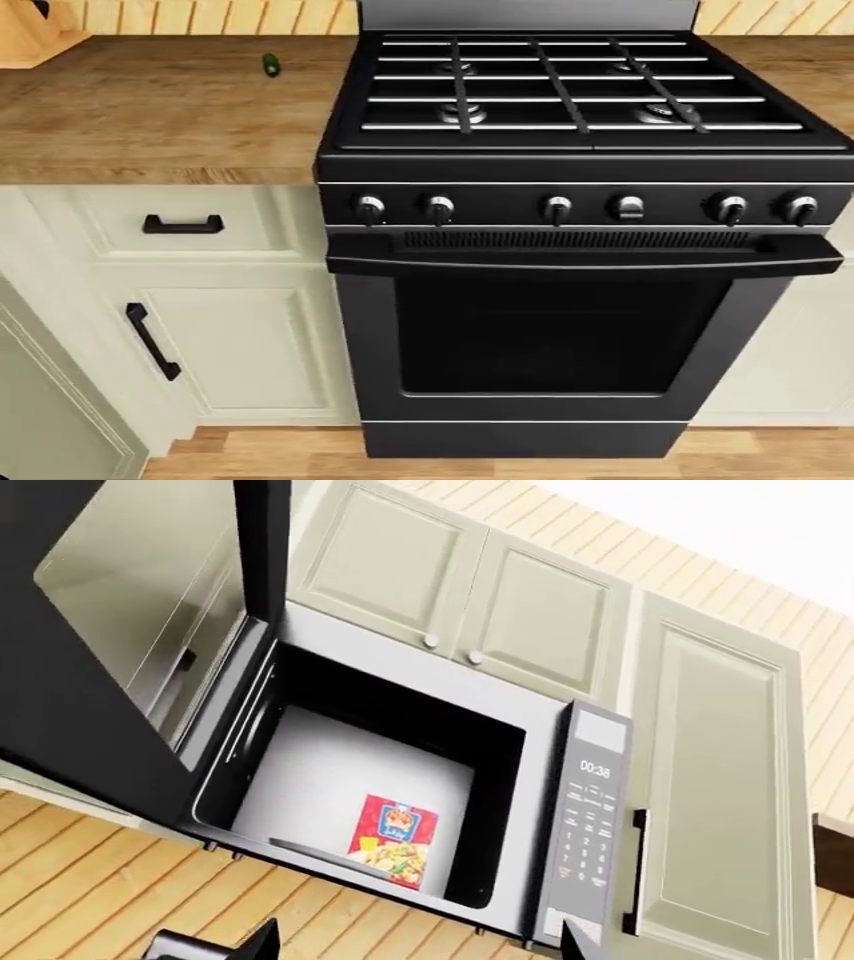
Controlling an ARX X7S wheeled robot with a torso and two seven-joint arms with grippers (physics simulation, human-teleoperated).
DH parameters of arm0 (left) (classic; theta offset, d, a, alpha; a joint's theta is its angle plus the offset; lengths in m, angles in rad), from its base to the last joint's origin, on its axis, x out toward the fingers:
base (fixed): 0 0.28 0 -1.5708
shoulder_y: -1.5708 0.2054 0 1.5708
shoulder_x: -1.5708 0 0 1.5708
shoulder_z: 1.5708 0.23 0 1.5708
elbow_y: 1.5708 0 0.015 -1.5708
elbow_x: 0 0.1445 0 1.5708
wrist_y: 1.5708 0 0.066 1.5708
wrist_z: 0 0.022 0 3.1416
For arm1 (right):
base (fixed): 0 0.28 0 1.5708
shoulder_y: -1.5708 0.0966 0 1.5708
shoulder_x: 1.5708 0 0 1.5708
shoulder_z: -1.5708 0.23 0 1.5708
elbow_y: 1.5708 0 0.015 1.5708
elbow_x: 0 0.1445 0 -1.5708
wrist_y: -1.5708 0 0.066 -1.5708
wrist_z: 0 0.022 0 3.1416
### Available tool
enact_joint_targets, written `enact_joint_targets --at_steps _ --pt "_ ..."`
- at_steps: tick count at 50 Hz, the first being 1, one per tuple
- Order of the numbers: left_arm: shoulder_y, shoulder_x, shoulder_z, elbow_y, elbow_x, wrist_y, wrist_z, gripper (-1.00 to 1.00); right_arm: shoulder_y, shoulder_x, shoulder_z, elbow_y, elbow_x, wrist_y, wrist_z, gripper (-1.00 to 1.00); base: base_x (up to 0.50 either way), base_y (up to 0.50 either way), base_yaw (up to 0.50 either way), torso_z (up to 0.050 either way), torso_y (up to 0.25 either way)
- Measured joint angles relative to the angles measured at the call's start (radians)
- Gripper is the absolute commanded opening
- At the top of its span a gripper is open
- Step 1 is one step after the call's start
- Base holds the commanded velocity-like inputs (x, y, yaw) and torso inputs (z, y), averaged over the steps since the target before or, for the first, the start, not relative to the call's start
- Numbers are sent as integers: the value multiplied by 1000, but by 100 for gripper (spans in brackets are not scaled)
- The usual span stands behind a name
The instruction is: Close the microwave door
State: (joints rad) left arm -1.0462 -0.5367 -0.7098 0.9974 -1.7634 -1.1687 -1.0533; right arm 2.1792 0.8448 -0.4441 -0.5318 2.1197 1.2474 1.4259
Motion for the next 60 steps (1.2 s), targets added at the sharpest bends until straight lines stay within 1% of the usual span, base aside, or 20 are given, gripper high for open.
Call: enact_joint_targets --at_steps 31,60 --pt "-1 -17 1 0 -15 18 -13 100 26 10 -20 -1 -1 -20 -9 100 -5 500 0 0 0" --pt "2 -23 4 4 -22 29 -19 100 -2 55 2 20 1 -128 34 100 -5 500 0 0 0"
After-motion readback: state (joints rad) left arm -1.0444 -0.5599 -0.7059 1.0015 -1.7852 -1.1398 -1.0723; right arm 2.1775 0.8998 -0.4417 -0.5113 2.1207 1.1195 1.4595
